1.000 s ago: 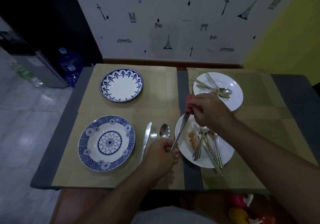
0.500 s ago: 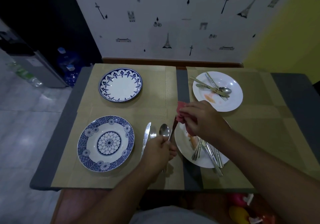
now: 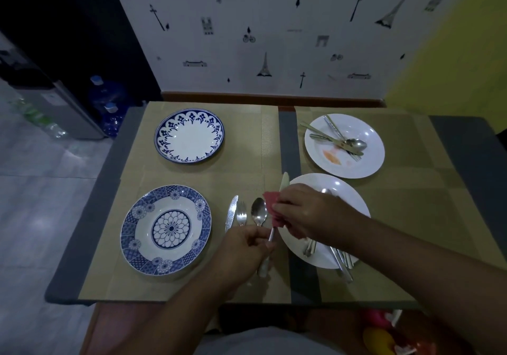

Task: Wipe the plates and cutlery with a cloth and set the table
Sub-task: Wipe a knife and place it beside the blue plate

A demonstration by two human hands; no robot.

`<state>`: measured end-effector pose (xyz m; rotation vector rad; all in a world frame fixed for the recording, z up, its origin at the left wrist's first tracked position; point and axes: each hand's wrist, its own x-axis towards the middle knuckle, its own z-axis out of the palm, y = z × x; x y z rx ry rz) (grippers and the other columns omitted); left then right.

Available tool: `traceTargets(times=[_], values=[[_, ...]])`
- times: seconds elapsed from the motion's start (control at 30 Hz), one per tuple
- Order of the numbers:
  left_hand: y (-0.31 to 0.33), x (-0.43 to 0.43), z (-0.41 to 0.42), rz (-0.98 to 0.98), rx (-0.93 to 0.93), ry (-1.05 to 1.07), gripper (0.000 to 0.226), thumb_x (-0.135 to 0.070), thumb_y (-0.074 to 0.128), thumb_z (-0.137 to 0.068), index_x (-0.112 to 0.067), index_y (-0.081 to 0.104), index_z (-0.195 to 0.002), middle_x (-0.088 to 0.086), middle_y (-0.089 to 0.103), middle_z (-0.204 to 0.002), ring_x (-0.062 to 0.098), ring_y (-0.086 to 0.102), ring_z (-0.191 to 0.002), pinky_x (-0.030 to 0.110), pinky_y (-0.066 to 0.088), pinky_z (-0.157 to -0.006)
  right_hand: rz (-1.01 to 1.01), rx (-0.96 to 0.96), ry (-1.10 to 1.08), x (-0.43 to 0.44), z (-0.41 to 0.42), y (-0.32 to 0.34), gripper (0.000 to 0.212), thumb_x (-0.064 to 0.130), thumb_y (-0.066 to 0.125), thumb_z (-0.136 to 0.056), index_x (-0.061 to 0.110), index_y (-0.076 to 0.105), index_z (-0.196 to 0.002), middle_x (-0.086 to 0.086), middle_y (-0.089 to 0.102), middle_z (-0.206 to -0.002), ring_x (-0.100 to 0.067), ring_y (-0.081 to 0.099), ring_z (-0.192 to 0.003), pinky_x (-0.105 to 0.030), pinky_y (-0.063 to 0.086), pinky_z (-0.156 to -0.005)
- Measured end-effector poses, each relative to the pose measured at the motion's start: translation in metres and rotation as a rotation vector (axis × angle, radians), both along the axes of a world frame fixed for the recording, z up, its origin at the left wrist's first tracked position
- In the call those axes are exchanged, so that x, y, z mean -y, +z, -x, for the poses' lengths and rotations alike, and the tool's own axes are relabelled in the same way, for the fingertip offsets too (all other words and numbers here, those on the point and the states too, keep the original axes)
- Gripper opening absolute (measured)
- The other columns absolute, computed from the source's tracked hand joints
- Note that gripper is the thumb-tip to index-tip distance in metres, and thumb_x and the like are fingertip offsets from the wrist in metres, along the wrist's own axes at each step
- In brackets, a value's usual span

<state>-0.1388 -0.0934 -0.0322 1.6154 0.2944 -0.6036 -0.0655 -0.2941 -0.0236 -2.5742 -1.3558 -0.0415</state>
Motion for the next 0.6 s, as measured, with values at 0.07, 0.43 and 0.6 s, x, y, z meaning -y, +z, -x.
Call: traceTargets(times=[0.07,0.43,0.6], values=[[0.001,-0.001,0.002,-0.02,0.009,0.0,0.022,-0.001,0.062,-0.093,-0.016,0.076,-0.085,0.009,0.069,-0.07,0.016,0.062,-0.064,0.027,0.05,-0.06,0.02,0.004,-0.046,0.003,-0.012,0.003,0.029,0.013,0.077,-0.079,0.009,0.072,-0.108,-0.012,0.068,-0.109,-0.027,0.062,-0.098,-0.041,0.057,-0.077],[0.016,0.006,0.008,-0.055,0.083,-0.005,0.03,-0.001,0.062,-0.094,-0.026,0.075,-0.082,-0.005,0.07,-0.069,0.009,0.063,-0.067,0.019,0.051,-0.059,-0.048,-0.035,-0.026,0.003,-0.016,0.013,0.017,0.018,0.055,-0.084,0.016,0.071,-0.088,-0.001,0.068,-0.096,-0.019,0.057,-0.081,-0.035,0.053,-0.067],[0.015,0.011,0.01,-0.041,0.065,0.036,0.026,-0.002,0.062,-0.094,-0.024,0.074,-0.084,-0.008,0.07,-0.068,0.006,0.066,-0.068,0.019,0.053,-0.059,-0.08,-0.037,-0.199,0.017,-0.049,0.017,0.024,0.02,0.049,-0.087,0.014,0.072,-0.091,-0.001,0.069,-0.089,-0.022,0.055,-0.081,-0.044,0.052,-0.071]])
